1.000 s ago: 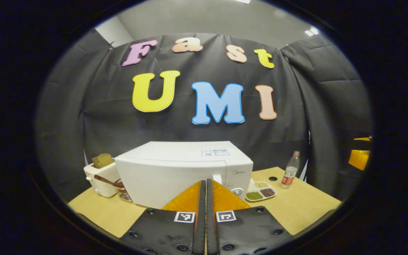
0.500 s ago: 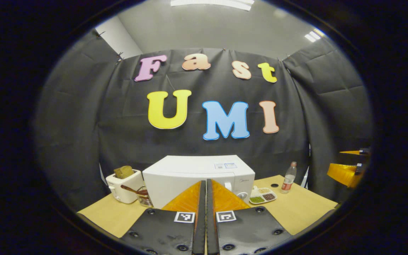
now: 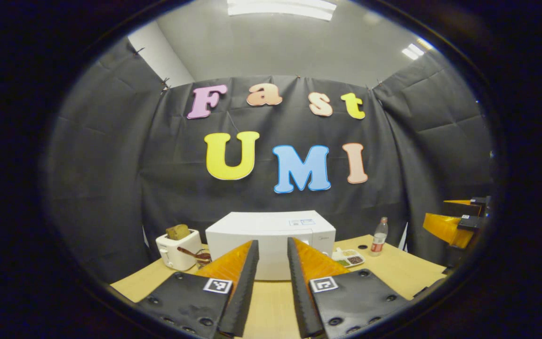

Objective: Open the microwave oven with the left hand, put the food in, and close the microwave oven.

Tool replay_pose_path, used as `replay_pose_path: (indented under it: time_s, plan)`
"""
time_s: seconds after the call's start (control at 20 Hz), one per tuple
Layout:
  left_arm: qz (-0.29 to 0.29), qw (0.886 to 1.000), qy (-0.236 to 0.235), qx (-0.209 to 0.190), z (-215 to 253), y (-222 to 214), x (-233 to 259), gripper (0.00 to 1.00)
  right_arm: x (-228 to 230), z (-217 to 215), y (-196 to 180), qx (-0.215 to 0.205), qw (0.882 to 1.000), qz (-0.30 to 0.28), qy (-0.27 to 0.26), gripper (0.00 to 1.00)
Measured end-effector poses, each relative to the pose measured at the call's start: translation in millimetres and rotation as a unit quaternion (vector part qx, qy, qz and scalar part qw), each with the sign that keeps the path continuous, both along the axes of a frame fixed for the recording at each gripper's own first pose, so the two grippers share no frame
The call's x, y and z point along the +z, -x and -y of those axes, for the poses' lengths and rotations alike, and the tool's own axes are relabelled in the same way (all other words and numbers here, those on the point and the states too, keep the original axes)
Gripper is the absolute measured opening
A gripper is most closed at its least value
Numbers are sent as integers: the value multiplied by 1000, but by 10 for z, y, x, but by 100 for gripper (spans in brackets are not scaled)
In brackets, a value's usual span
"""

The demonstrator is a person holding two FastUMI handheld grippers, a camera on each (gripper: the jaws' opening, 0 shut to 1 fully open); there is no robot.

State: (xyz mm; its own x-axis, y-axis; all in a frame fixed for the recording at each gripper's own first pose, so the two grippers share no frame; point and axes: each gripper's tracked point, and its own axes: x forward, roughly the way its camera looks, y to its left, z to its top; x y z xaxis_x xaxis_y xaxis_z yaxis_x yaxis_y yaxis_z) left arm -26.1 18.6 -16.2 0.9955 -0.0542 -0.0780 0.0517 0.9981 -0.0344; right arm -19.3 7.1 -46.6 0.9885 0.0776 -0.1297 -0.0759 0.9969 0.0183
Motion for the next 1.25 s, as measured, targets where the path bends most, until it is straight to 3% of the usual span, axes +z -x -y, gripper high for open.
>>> replay_pose_path:
  time_s: [0.15, 1.25]
  plan:
    - [11, 1000, -1, 9, -91, 151, 65, 95, 39, -26, 58, -5, 1000, 6, -2, 97]
    - [21, 999, 4, 36, -374, 135, 104, 94, 163, -323, 16, 20, 1000, 20, 1, 97]
